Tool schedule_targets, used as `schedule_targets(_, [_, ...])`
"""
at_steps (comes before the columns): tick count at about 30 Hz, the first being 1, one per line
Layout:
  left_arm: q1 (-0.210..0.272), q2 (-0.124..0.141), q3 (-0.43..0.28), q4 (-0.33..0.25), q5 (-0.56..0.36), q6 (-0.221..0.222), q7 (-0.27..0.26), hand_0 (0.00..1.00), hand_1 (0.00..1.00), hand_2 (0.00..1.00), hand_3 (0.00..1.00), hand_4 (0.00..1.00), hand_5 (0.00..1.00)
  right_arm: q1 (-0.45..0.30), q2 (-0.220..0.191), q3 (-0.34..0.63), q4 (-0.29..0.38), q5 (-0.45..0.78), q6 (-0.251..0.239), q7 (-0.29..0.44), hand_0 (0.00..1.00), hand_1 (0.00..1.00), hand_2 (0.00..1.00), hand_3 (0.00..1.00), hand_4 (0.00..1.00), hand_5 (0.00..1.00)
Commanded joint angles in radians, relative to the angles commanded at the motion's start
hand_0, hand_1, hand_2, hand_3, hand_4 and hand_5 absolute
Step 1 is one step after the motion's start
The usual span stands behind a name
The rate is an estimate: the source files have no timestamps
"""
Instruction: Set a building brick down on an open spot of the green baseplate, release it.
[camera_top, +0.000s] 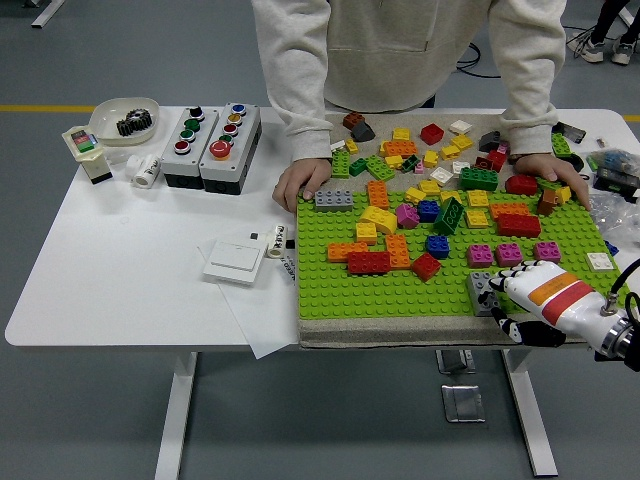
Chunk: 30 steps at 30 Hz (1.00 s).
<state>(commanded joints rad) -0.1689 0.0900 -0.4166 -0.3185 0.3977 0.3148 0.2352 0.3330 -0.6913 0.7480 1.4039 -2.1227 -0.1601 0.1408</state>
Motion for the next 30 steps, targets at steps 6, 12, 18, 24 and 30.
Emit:
schedule_targets(6, [-0.002, 0.000, 0.003, 0.000, -0.004, 0.000, -0.001, 0.604, 0.679, 0.642, 0.546, 0.558, 0.598, 0.003, -0.001, -0.002, 0.004, 0.000, 0.000, -0.001, 0.697, 0.643, 0.700, 0.621, 0.412, 0.310])
schedule_targets(12, [-0.003, 0.000, 0.005, 0.000, -0.009, 0.001, -0.003, 0.605, 0.679, 0.641, 0.546, 0.558, 0.598, 0.009, 0.004, -0.007, 0.008, -0.001, 0.002, -0.003, 0.698, 0.643, 0.700, 0.623, 0.409, 0.306])
schedule_targets(18, [-0.003, 0.000, 0.006, -0.001, -0.011, 0.001, -0.003, 0.604, 0.679, 0.640, 0.546, 0.558, 0.598, 0.015, 0.009, -0.006, 0.004, 0.000, 0.003, -0.007, 0.698, 0.643, 0.700, 0.623, 0.409, 0.308])
schedule_targets(24, [-0.004, 0.001, 0.007, -0.001, -0.013, 0.001, -0.004, 0.604, 0.679, 0.641, 0.546, 0.558, 0.597, 0.020, 0.016, -0.004, 0.002, 0.000, 0.004, -0.009, 0.698, 0.644, 0.703, 0.627, 0.407, 0.307])
schedule_targets(30, [-0.005, 0.002, 0.009, -0.001, -0.017, 0.001, -0.006, 0.606, 0.680, 0.641, 0.546, 0.558, 0.596, 0.022, 0.019, -0.003, 0.000, -0.001, 0.004, -0.011, 0.700, 0.644, 0.704, 0.628, 0.406, 0.310])
